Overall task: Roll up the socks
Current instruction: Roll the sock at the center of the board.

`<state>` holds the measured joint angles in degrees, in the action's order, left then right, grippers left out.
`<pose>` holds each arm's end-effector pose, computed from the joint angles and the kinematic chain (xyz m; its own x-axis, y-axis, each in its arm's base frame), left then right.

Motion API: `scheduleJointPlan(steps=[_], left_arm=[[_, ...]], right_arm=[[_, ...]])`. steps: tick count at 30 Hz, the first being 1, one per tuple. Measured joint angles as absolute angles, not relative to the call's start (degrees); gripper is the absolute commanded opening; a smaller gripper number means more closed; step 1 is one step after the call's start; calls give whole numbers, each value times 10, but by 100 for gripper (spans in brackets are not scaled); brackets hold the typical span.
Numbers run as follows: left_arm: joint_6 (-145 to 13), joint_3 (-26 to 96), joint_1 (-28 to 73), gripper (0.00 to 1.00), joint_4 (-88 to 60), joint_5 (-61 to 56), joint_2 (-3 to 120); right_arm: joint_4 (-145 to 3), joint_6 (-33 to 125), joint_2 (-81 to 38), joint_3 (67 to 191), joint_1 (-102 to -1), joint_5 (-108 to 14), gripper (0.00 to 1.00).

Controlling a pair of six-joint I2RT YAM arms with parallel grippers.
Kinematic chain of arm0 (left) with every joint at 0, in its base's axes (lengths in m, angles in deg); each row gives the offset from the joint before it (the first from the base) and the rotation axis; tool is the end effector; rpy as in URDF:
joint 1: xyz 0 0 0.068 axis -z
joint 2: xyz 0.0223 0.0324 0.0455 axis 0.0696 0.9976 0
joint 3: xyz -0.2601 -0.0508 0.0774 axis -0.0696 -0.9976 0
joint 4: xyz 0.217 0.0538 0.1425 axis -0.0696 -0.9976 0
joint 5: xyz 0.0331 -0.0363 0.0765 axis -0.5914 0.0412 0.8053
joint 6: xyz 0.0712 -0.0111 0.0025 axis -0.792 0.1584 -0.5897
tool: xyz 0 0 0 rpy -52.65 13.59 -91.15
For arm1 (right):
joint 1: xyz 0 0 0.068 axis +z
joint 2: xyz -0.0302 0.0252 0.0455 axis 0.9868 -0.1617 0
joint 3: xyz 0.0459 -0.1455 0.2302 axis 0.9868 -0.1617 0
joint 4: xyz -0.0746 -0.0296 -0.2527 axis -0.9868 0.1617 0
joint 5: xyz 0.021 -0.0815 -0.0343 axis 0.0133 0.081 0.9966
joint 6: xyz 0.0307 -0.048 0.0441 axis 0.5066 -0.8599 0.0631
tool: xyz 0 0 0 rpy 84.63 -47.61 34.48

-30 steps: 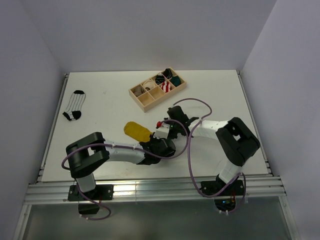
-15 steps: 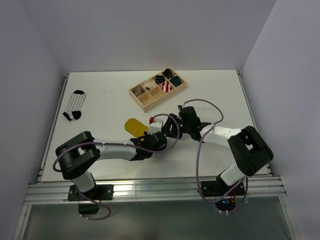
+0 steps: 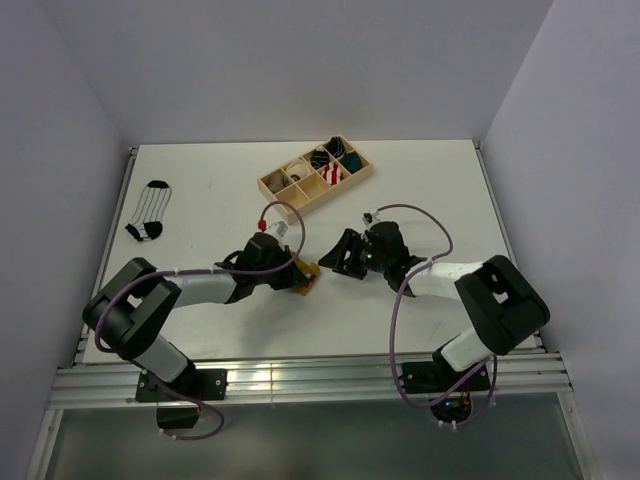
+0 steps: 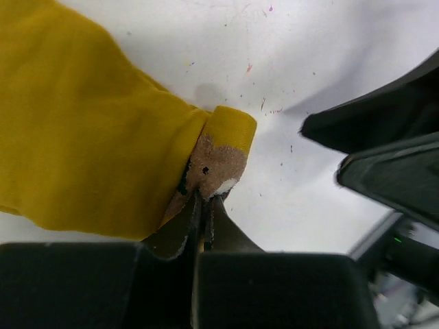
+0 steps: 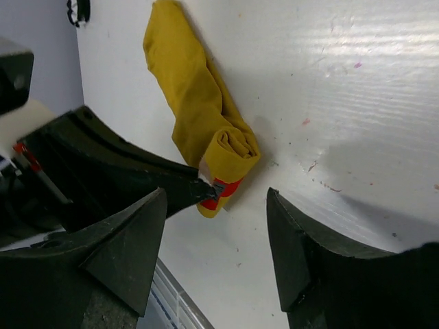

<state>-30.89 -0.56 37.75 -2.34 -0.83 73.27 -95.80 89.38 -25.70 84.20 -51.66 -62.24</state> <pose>0.2332 -0.2175 0.1310 -0.8573 -0.2009 -0.4739 0.1544 0.7779 -0.6092 0.2532 0.1667 0.1475 -0.8495 0.3393 -0.4040 -0.1329 0.6035 0.7862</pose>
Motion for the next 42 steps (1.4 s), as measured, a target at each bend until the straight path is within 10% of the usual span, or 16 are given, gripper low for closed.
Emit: scheduleJointPlan(steps=[19, 28, 34, 42], left_arm=[[-191, -59, 267, 0, 98, -212, 784], [-192, -55, 261, 0, 111, -230, 800], [-212, -46, 262, 39, 85, -217, 794], [-285, -39, 314, 51, -57, -55, 676]], right_arm=[[-1046, 928, -398, 875, -461, -631, 59], [-1035, 921, -433, 903, -458, -625, 17], [-996, 904, -435, 926, -457, -624, 0], [-882, 869, -416, 968, -454, -598, 0]])
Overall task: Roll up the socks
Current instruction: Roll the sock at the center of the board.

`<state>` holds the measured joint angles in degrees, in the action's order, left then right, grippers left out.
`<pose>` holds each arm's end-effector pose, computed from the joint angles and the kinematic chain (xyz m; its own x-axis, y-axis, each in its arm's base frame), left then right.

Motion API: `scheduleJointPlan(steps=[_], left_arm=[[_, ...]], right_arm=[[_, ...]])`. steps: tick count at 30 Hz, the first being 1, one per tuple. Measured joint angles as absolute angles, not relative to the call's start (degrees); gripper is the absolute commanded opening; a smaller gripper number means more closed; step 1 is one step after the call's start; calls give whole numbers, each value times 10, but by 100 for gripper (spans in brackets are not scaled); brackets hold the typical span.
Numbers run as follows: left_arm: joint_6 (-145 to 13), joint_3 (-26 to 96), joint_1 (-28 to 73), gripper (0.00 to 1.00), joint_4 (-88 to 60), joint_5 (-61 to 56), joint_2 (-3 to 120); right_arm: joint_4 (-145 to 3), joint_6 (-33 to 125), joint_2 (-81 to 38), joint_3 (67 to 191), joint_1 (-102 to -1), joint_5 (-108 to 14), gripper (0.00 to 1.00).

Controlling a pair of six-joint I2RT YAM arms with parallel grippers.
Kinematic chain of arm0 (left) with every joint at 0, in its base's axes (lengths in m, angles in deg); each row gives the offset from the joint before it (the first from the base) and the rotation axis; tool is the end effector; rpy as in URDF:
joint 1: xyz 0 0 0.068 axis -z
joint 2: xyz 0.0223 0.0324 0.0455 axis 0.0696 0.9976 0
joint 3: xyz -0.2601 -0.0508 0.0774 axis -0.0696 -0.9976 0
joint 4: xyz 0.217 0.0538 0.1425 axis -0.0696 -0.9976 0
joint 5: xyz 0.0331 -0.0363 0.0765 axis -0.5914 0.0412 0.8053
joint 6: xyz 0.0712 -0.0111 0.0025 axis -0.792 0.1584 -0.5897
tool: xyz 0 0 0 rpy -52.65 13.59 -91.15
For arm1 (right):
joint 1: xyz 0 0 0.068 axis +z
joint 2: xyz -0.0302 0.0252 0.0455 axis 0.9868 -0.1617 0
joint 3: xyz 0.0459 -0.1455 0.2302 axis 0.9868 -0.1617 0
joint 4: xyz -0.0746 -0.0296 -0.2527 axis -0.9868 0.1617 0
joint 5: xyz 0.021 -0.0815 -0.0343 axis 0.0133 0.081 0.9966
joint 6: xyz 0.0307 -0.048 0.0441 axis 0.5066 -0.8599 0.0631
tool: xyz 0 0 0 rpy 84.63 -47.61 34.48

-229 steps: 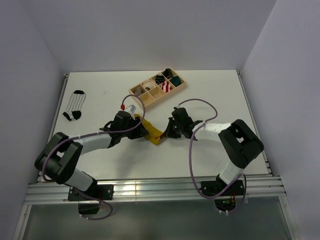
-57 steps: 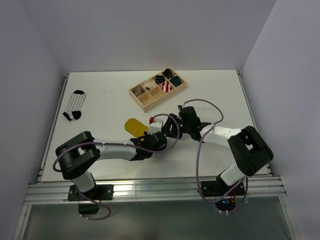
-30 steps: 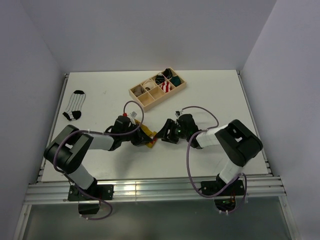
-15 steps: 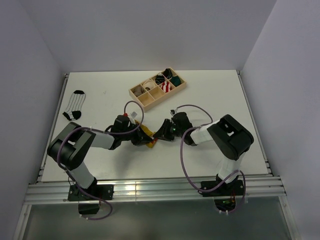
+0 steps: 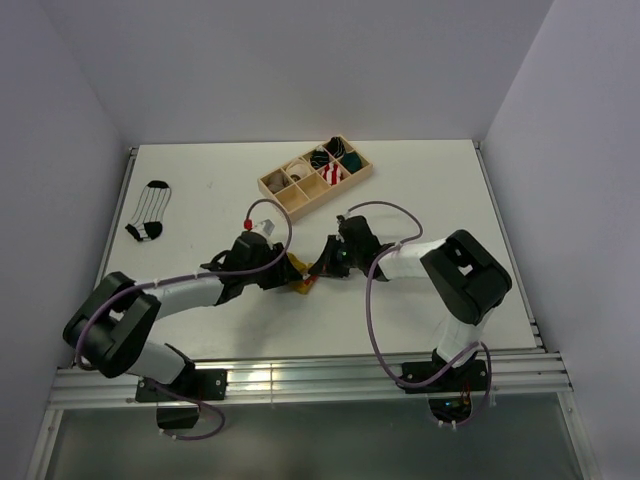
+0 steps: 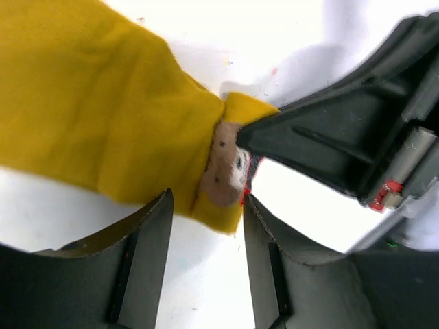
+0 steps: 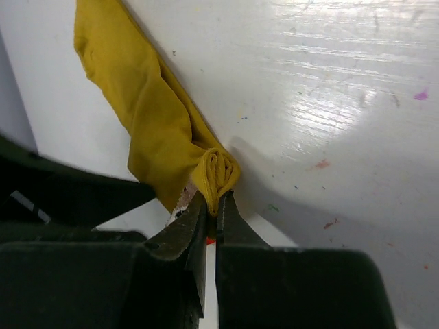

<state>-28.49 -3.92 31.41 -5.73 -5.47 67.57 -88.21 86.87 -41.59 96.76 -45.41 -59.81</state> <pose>0.2350 -0.1815 0.1365 -0.8702 -0.2883 -0.3995 0.0510 0.7539 -0.6550 0.2758 0.2203 0.1121 -0.9197 0.1990 -0.3386 -0.1094 0.6981 0.7076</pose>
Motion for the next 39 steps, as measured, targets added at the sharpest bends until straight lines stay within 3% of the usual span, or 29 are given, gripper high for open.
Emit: scheduleJointPlan(steps=[5, 13, 21, 28, 32, 34, 37, 39], left_arm=[[-337, -3, 423, 53, -120, 103, 634], [-402, 78, 580, 53, -180, 326, 682], [-423, 115, 607, 48, -208, 428, 785], [-419, 126, 613, 27, -217, 449, 825], [-418, 131, 614, 24, -228, 452, 826], [-416, 135, 615, 1, -231, 453, 828], [-420, 135, 615, 0, -233, 453, 828], [-421, 135, 615, 0, -233, 452, 828]], right_arm=[[-796, 854, -406, 1001, -449, -572, 0], [-731, 843, -406, 1033, -442, -557, 0], [-721, 843, -406, 1037, -442, -559, 0], [-720, 843, -406, 1037, -442, -563, 0], [-721, 843, -406, 1037, -442, -566, 0], [-721, 843, -406, 1037, -442, -567, 0], [-723, 843, -406, 1037, -442, -569, 0], [-730, 843, -406, 1035, -442, -573, 9]])
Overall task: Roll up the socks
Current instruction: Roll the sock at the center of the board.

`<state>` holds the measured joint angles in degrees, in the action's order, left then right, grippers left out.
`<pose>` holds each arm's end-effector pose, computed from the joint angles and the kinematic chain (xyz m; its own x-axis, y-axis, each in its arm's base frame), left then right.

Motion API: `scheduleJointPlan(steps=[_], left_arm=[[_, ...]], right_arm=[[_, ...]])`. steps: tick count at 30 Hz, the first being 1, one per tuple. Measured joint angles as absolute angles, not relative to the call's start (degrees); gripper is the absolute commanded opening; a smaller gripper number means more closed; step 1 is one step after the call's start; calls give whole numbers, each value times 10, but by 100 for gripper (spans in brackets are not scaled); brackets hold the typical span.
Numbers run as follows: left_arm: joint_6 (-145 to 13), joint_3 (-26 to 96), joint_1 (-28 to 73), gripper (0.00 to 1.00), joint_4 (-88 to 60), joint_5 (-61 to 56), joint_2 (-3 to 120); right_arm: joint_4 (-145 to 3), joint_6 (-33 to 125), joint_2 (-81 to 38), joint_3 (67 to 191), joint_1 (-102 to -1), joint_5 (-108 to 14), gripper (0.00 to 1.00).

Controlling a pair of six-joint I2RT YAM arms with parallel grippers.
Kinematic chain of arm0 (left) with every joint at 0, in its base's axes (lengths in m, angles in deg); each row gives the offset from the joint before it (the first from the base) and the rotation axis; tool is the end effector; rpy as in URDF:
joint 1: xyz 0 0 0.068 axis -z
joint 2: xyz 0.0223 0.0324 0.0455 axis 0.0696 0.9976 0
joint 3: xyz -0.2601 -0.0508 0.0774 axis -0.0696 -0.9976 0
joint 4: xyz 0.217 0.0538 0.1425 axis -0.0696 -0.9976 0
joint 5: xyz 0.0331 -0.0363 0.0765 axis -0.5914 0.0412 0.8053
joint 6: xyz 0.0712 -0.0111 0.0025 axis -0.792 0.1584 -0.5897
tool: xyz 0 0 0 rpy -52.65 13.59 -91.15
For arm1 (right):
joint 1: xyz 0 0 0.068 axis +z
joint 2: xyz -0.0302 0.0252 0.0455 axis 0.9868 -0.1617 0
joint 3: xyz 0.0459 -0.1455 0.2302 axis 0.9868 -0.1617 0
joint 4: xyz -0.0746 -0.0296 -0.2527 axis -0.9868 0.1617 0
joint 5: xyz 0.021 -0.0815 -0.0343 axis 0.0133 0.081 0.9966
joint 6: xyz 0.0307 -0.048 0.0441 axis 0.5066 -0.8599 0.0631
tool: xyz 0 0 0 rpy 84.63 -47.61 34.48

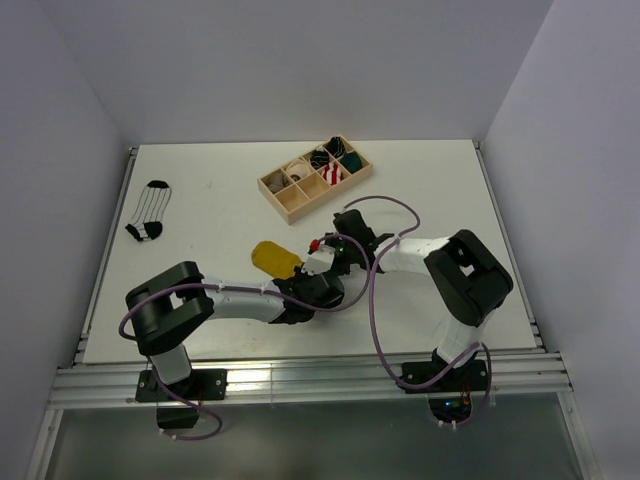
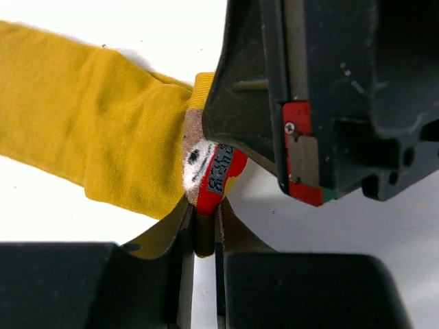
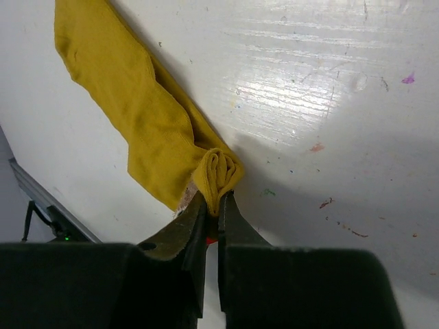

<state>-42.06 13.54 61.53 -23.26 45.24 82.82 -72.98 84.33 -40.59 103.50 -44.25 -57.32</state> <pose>0.1753 -0.2939 0.1288 -0.6036 0.2453 -0.7586 0.2557 0.9608 0.1073 0.2778 0.2276 0.1267 -0.9419 0.1434 -0.3037 -0.0842 0.7745 0.6269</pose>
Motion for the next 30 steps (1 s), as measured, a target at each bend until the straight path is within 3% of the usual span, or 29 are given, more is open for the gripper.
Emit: scheduleJointPlan(steps=[6, 9, 21, 30], left_arm=[[-413, 113, 600, 0, -213, 407, 804], [-394, 81, 565, 0, -186, 344, 771], [-281, -33, 382, 0, -25, 24, 719], [-186, -86, 320, 0, 78, -132, 742]], right_arm=[[-820, 873, -375, 963, -455, -599, 50], [-858, 888, -346, 925, -465, -611, 59], [-975, 920, -317, 870, -469, -613, 61], [-1016, 933, -380, 870, -463, -619, 61]])
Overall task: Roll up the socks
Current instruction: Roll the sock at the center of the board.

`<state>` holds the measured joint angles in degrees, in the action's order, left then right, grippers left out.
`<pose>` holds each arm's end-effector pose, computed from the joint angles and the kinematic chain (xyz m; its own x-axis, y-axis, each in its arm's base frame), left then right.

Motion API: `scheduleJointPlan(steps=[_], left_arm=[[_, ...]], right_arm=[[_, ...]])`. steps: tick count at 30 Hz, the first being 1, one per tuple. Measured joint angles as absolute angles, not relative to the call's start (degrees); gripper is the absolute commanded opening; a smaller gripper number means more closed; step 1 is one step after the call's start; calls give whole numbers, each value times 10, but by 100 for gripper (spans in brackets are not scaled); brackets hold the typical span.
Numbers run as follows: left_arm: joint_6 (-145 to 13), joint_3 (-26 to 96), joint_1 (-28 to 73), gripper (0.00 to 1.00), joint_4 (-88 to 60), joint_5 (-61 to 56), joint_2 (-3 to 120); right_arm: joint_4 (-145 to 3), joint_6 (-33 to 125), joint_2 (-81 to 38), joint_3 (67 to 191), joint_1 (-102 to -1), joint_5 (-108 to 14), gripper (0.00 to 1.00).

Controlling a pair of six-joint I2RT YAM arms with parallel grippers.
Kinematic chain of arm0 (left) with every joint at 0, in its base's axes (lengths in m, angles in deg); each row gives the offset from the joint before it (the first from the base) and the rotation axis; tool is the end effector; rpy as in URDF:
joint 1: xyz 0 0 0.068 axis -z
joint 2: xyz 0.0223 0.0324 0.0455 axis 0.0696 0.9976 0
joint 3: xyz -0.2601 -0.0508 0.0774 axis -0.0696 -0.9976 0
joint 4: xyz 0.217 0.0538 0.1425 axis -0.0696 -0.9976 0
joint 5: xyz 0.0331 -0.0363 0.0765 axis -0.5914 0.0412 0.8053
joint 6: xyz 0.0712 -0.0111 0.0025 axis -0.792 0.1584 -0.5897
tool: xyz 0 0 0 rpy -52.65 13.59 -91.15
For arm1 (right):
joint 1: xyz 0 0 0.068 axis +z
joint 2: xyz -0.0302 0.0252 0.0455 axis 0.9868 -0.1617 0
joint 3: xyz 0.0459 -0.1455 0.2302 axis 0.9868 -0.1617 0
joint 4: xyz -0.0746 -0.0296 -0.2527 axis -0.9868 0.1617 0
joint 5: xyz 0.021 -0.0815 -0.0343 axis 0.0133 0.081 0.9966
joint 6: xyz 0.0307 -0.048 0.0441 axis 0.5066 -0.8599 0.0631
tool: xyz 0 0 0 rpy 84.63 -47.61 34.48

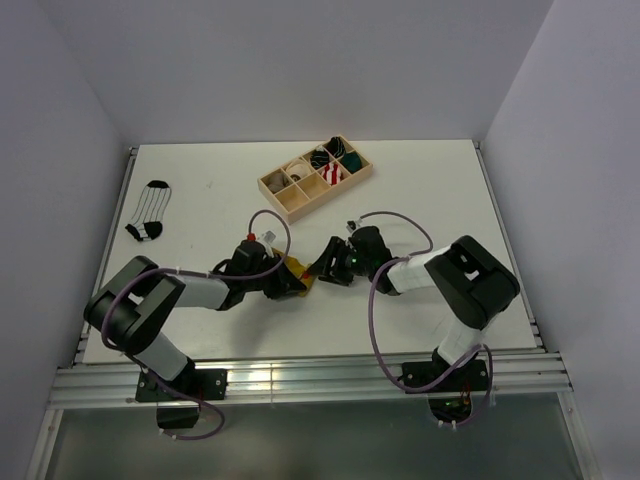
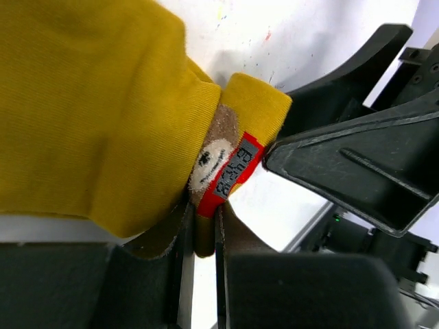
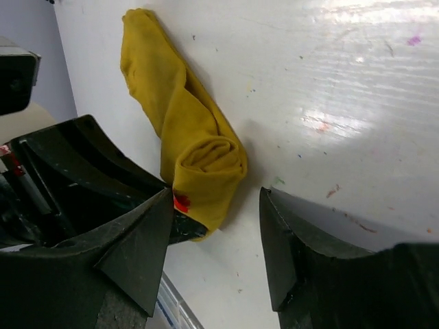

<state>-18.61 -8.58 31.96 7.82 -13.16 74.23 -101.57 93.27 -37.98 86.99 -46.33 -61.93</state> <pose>0.2271 -0.1888 0.1062 -0.9132 -0.3365 -0.2300 -0.0380 0.6322 -0.7739 0.2555 0.2020 0.1094 -0.9040 0.2893 -0.3147 -0.0840 0.6015 0.7944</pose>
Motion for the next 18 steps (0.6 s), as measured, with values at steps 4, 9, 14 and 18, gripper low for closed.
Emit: scheduleJointPlan(steps=[4, 9, 14, 18], left_arm=[[-167, -90, 308, 0, 95, -160, 755], [-149, -92, 299, 0, 123, -187, 776], [-138, -92, 291, 0, 141, -206, 790], [-137, -93, 291, 9, 144, -207, 791]], right_arm=[[-1039, 939, -400, 879, -460, -624, 60], [-1057, 943, -423, 892, -459, -631, 53], [-1050, 937, -428, 892, -459, -627, 21], [-1036, 931, -428, 900, -458, -627, 0]])
